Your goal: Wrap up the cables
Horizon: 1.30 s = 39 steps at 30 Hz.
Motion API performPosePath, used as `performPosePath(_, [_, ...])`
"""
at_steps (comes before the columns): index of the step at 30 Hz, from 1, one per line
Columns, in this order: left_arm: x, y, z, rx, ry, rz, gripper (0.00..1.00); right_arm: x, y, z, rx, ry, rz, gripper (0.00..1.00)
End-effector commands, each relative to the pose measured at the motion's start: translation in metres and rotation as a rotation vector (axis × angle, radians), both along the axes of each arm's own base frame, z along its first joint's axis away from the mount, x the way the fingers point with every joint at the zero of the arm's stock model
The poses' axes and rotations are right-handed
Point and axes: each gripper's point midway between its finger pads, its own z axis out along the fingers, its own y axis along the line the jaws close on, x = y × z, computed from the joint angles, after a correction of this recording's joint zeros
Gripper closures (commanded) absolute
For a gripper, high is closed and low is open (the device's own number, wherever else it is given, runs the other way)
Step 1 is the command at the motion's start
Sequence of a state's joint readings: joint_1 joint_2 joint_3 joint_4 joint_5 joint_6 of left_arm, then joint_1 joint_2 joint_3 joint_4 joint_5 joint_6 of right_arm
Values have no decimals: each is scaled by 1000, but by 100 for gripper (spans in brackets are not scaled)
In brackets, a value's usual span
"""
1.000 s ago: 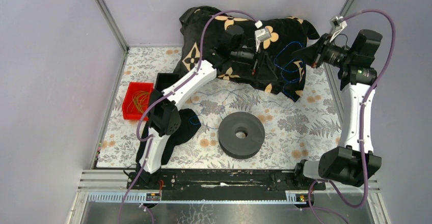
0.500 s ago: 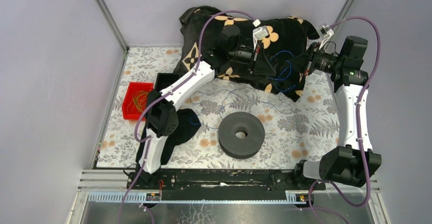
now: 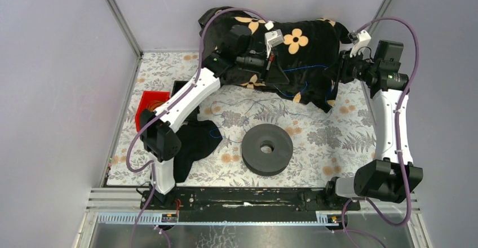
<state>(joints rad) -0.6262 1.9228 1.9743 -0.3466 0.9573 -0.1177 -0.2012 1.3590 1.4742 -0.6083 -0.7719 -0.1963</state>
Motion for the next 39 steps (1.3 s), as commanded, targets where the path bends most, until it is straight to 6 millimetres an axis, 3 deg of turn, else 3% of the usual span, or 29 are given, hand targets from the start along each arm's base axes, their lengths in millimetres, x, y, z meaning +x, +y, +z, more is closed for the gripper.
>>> performPosePath(1, [0, 19, -1, 47, -28, 54, 100, -5, -8, -22, -70, -14, 45, 62])
performPosePath(5, [-9, 22, 6, 38, -11, 37, 100, -15, 1, -53, -45, 29, 111, 49])
performPosePath(11, [-18, 29, 11, 43, 10, 41, 100, -18, 6, -85, -11, 90, 157, 43])
performPosePath(15, [-23, 28, 1, 55, 63, 25, 100, -31, 28, -65, 81, 32, 285, 36])
performPosePath(22, [-18, 28, -20, 95, 73, 48, 100, -55, 53, -8, 123, -117, 442, 28])
performPosePath(29, [-24, 22, -47, 197, -83, 19, 100, -63, 71, 27, 94, -234, 505, 25])
performPosePath(34, [-40, 12, -54, 204, -91, -54, 100, -67, 104, 26, 103, -230, 628, 22])
performPosePath(39, [-51, 9, -52, 189, -87, -103, 100, -75, 133, 4, 69, -193, 736, 22])
